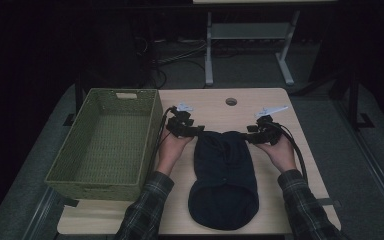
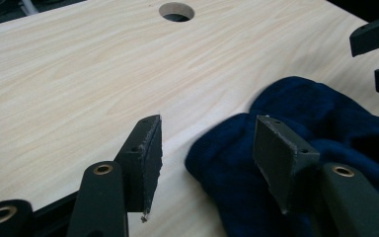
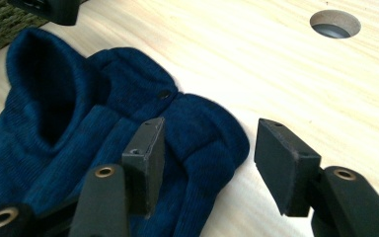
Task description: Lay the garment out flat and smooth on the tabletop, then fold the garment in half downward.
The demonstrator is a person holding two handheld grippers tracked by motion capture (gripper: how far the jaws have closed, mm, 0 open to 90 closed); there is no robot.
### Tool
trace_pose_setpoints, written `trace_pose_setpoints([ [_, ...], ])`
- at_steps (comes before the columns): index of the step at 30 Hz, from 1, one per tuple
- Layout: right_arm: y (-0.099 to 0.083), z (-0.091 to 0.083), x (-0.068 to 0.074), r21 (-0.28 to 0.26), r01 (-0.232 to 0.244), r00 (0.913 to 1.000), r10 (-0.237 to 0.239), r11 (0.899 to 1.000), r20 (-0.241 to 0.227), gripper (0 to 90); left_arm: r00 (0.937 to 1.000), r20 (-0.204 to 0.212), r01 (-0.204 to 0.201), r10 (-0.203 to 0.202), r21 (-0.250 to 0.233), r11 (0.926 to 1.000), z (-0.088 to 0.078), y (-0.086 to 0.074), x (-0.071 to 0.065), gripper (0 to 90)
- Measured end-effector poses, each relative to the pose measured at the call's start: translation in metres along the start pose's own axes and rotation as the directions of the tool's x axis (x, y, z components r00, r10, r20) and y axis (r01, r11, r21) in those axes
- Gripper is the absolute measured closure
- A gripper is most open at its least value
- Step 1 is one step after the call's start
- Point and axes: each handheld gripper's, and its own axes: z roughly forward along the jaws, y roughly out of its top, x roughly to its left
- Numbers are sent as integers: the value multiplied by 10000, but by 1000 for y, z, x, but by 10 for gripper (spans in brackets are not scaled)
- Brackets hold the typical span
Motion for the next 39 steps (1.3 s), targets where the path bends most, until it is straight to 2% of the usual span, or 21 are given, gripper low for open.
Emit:
trace_pose_setpoints([
  [3, 3, 3, -3, -268, 35, 9998, -30, 9996, 182, 444, 10000, -27, 68, -68, 65, 10000, 7, 1, 4, 434],
  [4, 6, 6, -8, -176, -184, 9998, 186, 9997, 106, 424, 10000, 21, 73, -73, 116, 9999, 11, 1, 5, 433],
  [5, 6, 6, -8, -176, -184, 9998, 186, 9997, 106, 424, 10000, 21, 73, -73, 116, 9999, 11, 1, 5, 430],
  [7, 8, 8, -11, -161, -320, 9994, 321, 9994, 85, 424, 10000, 31, 55, -56, 270, 9996, 16, 0, 6, 428],
  [9, 11, 11, -15, -291, -259, 9990, 269, 9992, 369, 437, 10000, -16, 51, -51, 424, 9991, 21, -2, 6, 419],
  [12, 9, 14, -18, -308, -337, 9984, 351, 9990, 445, 437, 10000, -61, 12, -8, 725, 9974, 29, -7, 8, 413],
  [13, 7, 17, -21, -239, -511, 9977, 521, 9984, 423, 438, 10000, -78, -12, 19, 847, 9964, 31, -9, 8, 408],
  [17, 2, 24, -25, -9, -663, 9972, 663, 9978, 348, 435, 9998, -142, 141, -126, 1116, 9937, 40, -16, 10, 405],
  [20, -1, 31, -28, 114, -816, 9960, 812, 9966, 360, 435, 9999, -154, 69, -51, 1204, 9927, 42, -17, 11, 405],
  [25, -3, 41, -29, 306, -768, 9963, 756, 9966, 406, 446, 9999, -98, -14, 28, 1373, 9905, 44, -19, 11, 407],
  [28, -6, 45, -30, 494, -741, 9970, 730, 9960, 240, 455, 10000, -15, -65, 67, 1415, 9899, 45, -20, 12, 408],
  [34, -9, 50, -29, 785, -621, 9979, 631, 9950, -107, 529, 9997, 237, -143, 111, 1428, 9896, 46, -21, 11, 463],
  [39, -11, 51, -28, 830, -658, 9969, 691, 9944, -376, 636, 9983, 558, -217, 137, 1444, 9893, 47, -21, 11, 528],
])
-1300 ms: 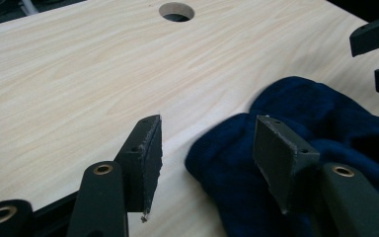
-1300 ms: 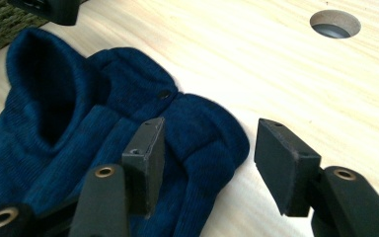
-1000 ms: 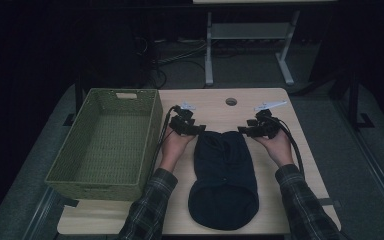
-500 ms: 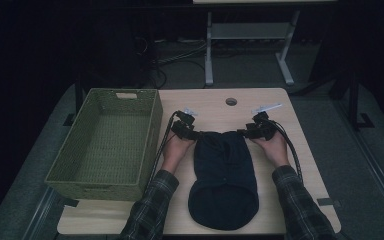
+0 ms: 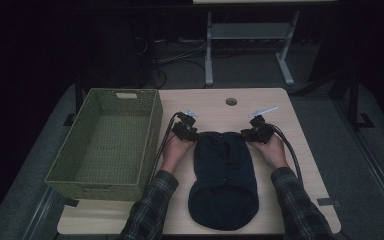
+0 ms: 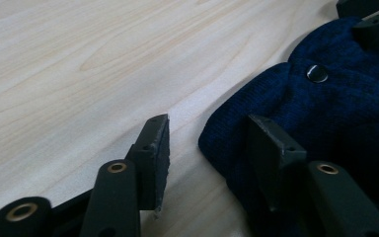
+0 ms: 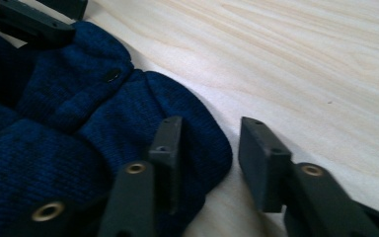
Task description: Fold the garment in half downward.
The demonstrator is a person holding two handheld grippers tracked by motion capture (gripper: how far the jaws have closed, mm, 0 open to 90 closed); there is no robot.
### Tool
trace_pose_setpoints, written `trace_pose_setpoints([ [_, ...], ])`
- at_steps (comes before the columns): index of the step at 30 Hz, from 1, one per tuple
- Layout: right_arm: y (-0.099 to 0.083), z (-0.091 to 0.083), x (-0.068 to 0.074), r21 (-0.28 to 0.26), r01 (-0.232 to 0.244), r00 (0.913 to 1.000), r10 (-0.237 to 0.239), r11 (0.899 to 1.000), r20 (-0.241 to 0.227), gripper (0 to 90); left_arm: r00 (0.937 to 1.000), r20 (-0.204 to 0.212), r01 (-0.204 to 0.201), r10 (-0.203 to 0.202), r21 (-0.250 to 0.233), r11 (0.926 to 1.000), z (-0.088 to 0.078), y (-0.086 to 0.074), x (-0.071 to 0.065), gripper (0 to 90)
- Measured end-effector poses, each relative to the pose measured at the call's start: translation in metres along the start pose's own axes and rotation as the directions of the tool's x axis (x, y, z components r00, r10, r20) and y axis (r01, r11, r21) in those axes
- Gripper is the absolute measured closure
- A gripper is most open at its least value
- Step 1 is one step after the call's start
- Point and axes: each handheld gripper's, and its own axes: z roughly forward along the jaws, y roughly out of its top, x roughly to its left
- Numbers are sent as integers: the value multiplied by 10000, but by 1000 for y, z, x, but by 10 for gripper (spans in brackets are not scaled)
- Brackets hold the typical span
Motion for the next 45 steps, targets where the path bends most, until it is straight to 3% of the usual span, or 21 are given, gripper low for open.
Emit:
trace_pose_setpoints([
  [3, 2, 1, 4, 184, 213, 9997, -214, 9996, 68, 700, 9997, 227, -31, 31, 10, 10000, 0, 0, -1, 589],
  [7, 1, 1, 4, 144, 86, 9999, -85, 9999, -103, 757, 9981, 607, -134, 133, 8, 9999, 0, -1, -2, 725],
  [12, 2, 1, 6, 183, 137, 9999, -136, 9997, -66, 805, 9980, 618, -168, 165, 55, 9998, -1, 0, -3, 808],
  [20, 6, -2, 6, 242, 268, 9996, -270, 9993, 78, 829, 9984, 556, -26, 28, -36, 10000, -5, 1, -4, 830],
  [27, 12, -13, 6, -262, 205, 9996, -200, 9994, 186, 828, 9993, 346, -80, 100, -597, 9982, -21, 11, -6, 831],
  [38, 42, -36, 13, -874, 562, 9969, -510, 9946, 603, 828, 9991, -333, -312, 258, -1711, 9848, -51, 32, -11, 831],
  [45, 56, -50, 16, -1286, 881, 9934, -775, 9878, 850, 829, 9969, -674, -536, 400, -2149, 9752, -67, 48, -11, 833],
])
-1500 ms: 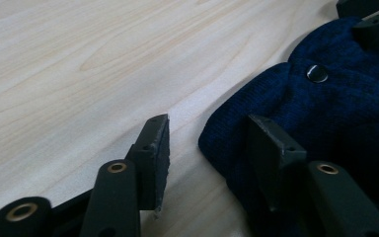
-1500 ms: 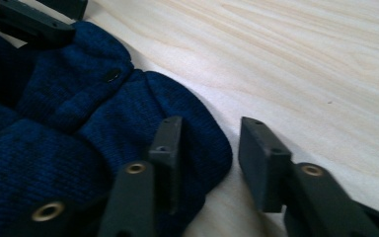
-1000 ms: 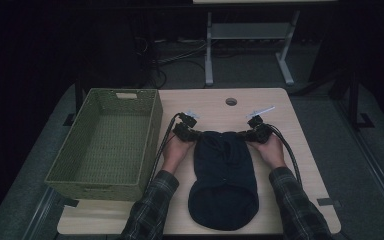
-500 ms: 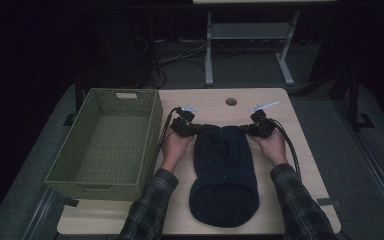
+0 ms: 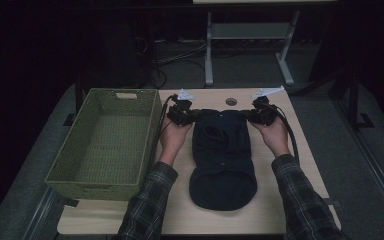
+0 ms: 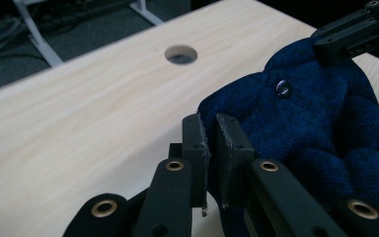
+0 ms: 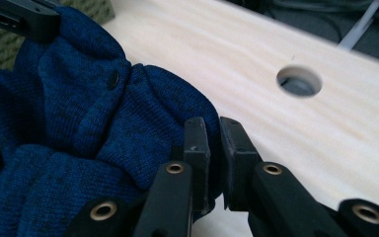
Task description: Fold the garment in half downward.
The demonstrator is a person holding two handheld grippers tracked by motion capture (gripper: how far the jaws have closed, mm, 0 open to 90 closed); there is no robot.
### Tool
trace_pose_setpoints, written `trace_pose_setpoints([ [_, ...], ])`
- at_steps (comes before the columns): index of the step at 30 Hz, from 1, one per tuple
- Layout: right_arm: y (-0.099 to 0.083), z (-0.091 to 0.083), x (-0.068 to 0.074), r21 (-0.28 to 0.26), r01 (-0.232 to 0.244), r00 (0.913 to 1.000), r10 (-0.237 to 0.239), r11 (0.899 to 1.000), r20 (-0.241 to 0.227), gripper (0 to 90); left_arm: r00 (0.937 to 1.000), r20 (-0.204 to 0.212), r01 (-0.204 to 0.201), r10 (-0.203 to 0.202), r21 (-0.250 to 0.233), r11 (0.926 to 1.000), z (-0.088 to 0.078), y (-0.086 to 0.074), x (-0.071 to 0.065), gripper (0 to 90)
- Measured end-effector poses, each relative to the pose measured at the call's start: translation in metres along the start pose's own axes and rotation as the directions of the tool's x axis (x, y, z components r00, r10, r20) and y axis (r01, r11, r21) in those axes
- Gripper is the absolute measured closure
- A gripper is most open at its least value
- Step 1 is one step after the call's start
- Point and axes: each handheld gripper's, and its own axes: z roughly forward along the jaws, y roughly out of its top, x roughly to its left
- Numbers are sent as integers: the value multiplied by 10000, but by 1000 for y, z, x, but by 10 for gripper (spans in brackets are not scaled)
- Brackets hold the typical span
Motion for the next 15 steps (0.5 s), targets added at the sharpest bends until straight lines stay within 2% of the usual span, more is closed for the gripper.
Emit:
trace_pose_setpoints([
  [4, 9, -7, 0, -181, 164, 9998, -161, 9997, 142, 829, 9997, -198, -139, 134, -287, 9995, -5, 8, -2, 833],
  [8, 16, -20, 4, -708, 343, 9991, -325, 9969, 266, 828, 9981, -324, -539, 521, -578, 9969, -14, 13, -7, 832],
  [15, 7, -31, 13, -971, 444, 9989, -427, 9943, 186, 826, 9915, -357, -1275, 1248, -874, 9880, -21, 9, -20, 832],
])
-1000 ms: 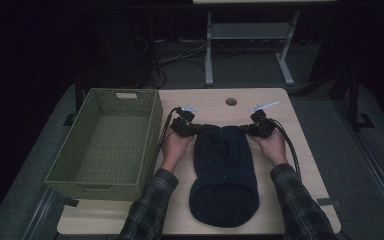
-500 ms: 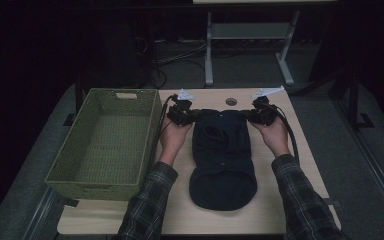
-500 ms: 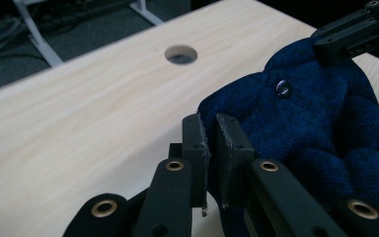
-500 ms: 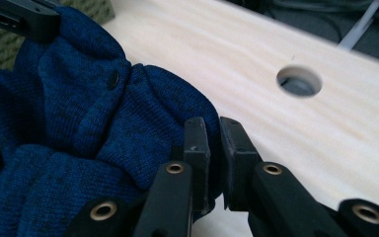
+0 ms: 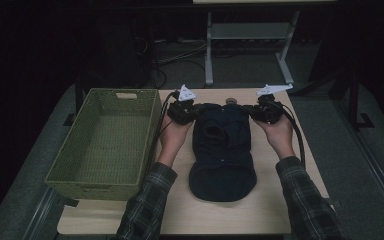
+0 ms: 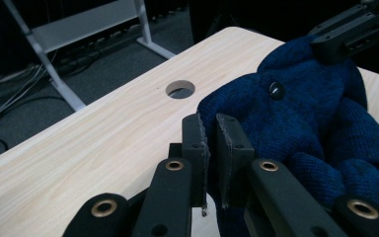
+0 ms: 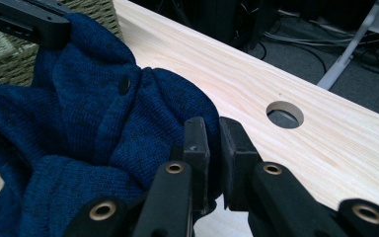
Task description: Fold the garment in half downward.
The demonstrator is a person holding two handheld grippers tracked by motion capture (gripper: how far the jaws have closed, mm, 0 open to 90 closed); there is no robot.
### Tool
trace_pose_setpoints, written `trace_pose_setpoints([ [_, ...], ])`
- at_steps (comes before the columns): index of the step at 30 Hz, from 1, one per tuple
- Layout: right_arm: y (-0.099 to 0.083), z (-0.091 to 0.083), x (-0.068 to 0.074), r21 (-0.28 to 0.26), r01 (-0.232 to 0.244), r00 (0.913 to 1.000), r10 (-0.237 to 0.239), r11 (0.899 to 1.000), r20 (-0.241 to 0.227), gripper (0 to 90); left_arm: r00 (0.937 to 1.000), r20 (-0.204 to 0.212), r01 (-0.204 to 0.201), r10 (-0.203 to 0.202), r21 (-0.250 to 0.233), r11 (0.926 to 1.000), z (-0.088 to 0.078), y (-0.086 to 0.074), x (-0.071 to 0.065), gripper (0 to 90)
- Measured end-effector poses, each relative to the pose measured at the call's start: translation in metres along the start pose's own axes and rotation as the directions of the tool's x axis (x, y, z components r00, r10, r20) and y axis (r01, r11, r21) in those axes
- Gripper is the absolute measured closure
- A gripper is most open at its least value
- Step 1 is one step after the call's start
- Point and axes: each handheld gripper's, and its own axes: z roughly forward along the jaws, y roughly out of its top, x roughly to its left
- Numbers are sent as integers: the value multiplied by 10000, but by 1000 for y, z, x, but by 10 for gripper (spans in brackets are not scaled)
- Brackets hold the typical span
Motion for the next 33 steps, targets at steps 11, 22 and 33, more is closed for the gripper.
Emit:
trace_pose_setpoints([
  [11, -29, -16, 20, -215, 173, 9992, -180, 9996, -356, 825, 9985, 214, -495, 497, -114, 9987, -14, -23, -23, 831],
  [22, -10, -25, 22, -516, 522, 9986, -523, 9973, -7, 825, 9992, 31, -397, 400, -676, 9969, -20, -2, -15, 830],
  [33, 5, -43, 26, -1214, 557, 9980, -588, 9910, -219, 822, 9983, 122, -550, 568, -1139, 9920, -41, 9, -17, 828],
])
